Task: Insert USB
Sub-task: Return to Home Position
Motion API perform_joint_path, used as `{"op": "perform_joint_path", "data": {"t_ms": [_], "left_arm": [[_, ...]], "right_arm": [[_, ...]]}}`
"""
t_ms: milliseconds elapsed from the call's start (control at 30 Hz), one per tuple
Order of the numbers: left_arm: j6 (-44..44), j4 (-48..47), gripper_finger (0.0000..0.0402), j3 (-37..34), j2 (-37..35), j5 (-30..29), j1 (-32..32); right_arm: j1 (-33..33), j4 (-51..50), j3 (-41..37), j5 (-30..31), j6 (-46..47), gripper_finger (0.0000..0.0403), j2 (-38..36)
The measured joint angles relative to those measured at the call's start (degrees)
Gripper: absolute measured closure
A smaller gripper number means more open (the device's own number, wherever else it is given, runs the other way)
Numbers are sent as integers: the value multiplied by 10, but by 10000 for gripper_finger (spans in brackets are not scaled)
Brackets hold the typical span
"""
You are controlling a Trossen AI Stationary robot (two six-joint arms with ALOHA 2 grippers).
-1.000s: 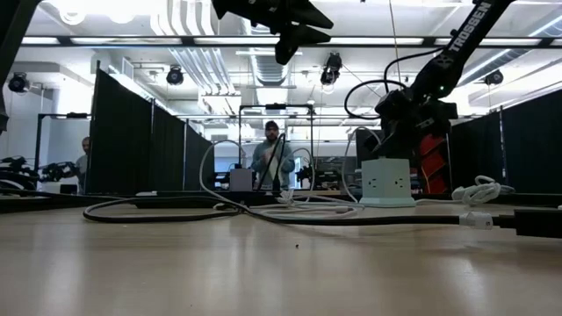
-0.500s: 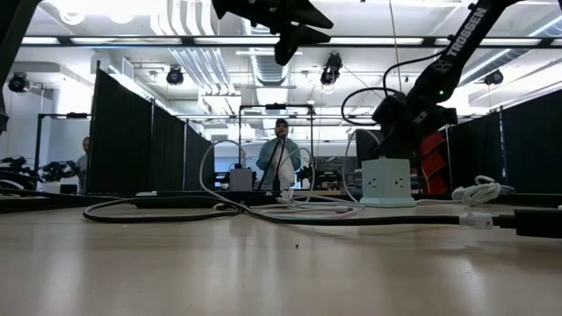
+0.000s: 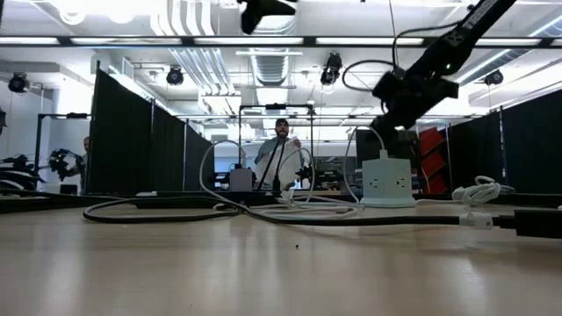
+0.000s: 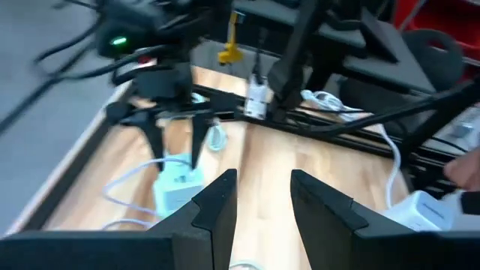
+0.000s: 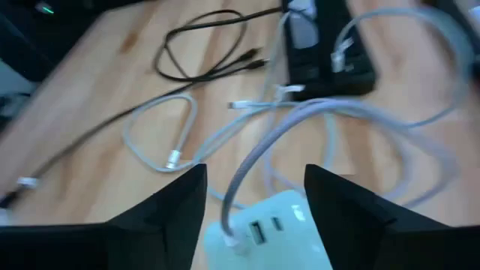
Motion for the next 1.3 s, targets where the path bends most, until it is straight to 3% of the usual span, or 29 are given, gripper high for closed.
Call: {"op": "perform_joint_path", "data": {"t_ms": [233, 400, 500, 733, 900, 1100, 1300], "left_arm": [[2, -35, 287, 0, -26, -42, 2], [-9, 8, 287, 0, -43, -46, 4], [31, 84, 287, 0, -45, -51, 4], [76, 369, 287, 0, -44, -51, 4], [51, 430, 287, 0, -46, -53, 7], [28, 301, 306, -5, -65, -55, 9], [72, 313, 345, -70, -95, -119, 12]], "right_arm": [[1, 0, 9, 60, 46, 162, -96], [9, 0, 27, 72, 92, 151, -182], [18, -1, 40, 70, 141, 153, -236], [34, -1, 48, 63, 265, 177, -362], [68, -60, 38, 36, 279, 231, -441], [153, -78, 32, 98, 292, 385, -518], [232, -74, 27, 193, 349, 400, -568]]}}
